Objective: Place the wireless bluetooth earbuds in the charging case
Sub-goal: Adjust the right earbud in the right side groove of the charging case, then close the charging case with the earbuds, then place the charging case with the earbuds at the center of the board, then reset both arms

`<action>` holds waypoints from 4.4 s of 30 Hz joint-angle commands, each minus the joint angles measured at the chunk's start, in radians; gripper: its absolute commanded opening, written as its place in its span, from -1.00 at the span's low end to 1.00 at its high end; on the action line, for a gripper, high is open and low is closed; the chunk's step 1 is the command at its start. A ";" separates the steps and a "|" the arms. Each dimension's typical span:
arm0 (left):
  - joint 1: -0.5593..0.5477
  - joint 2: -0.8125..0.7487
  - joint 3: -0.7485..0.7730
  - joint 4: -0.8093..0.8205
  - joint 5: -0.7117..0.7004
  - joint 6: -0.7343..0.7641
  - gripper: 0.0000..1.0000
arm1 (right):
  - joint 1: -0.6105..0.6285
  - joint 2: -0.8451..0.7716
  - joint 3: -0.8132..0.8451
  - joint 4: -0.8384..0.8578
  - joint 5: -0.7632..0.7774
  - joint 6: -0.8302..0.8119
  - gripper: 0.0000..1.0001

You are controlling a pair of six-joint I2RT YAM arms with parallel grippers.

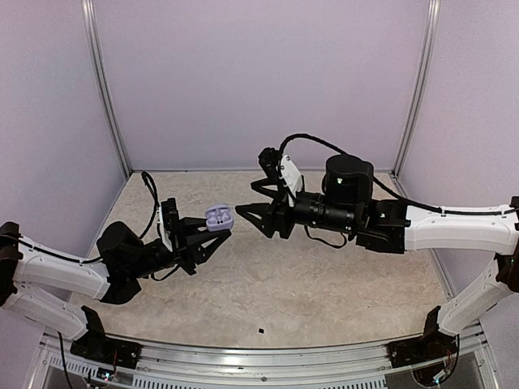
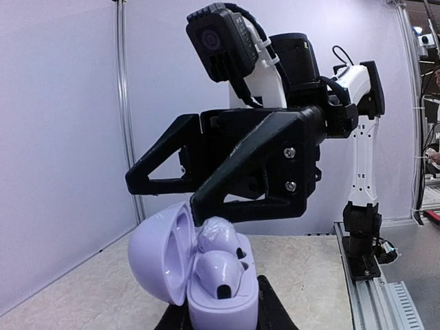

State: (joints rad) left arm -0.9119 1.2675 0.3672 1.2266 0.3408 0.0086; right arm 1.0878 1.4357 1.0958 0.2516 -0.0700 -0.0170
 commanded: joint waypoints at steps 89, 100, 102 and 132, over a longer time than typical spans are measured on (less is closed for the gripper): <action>0.307 0.556 0.522 -0.768 -0.187 -0.637 -0.96 | -0.139 -0.171 -0.141 -0.100 -0.131 -0.090 0.70; 0.329 0.781 0.726 -0.926 -0.192 -0.664 -0.84 | -0.142 -0.195 -0.155 -0.097 -0.131 -0.077 0.71; 0.330 0.806 0.757 -0.964 -0.188 -0.666 -0.80 | -0.143 -0.197 -0.155 -0.097 -0.127 -0.075 0.71; 0.252 0.172 0.599 -1.171 -0.564 -0.466 0.98 | -0.316 -0.295 -0.272 -0.041 -0.144 0.157 0.99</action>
State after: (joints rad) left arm -0.6937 1.5726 1.0279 0.0456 -0.1387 -0.5327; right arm 0.8314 1.1843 0.8642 0.1738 -0.2058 0.0399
